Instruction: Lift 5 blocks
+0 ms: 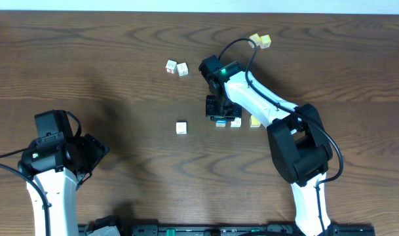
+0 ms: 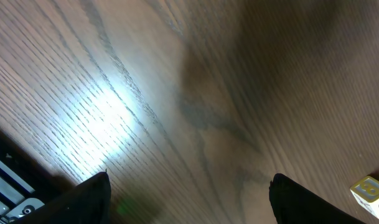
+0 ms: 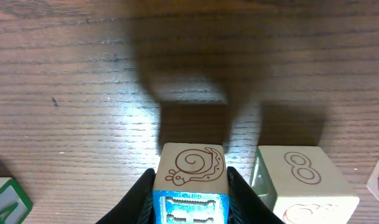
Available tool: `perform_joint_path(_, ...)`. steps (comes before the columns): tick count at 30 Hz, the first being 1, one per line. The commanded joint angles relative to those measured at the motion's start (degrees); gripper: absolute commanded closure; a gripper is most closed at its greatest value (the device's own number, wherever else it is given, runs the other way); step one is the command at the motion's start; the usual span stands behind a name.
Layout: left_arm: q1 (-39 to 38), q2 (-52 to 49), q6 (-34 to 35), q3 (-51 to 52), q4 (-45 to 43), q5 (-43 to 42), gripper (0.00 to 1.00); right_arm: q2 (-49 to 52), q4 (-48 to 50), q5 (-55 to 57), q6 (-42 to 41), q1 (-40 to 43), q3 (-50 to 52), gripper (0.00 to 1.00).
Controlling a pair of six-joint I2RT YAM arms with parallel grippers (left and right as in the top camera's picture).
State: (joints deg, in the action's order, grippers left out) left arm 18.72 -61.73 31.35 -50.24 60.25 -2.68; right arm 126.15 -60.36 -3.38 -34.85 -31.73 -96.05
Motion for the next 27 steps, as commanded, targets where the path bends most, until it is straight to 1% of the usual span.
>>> perform_joint_path(1,0.33,0.00,0.28,-0.83,0.39,0.11,0.18,-0.02,0.17,-1.20,0.87,0.17,0.13,0.75)
perform_joint_path(15,0.33,0.00,0.28,-0.83,0.39,0.11,0.18,-0.02,0.37,-1.14,1.31,0.20,0.13,0.72)
perform_joint_path(17,0.33,0.00,0.28,-0.83,0.39,0.11,0.18,-0.02,0.39,-1.20,1.62,0.20,0.11,0.69)
perform_joint_path(27,0.33,0.00,0.28,-0.83,0.39,0.11,0.18,-0.02,0.24,-1.20,2.36,0.31,-0.07,0.64)
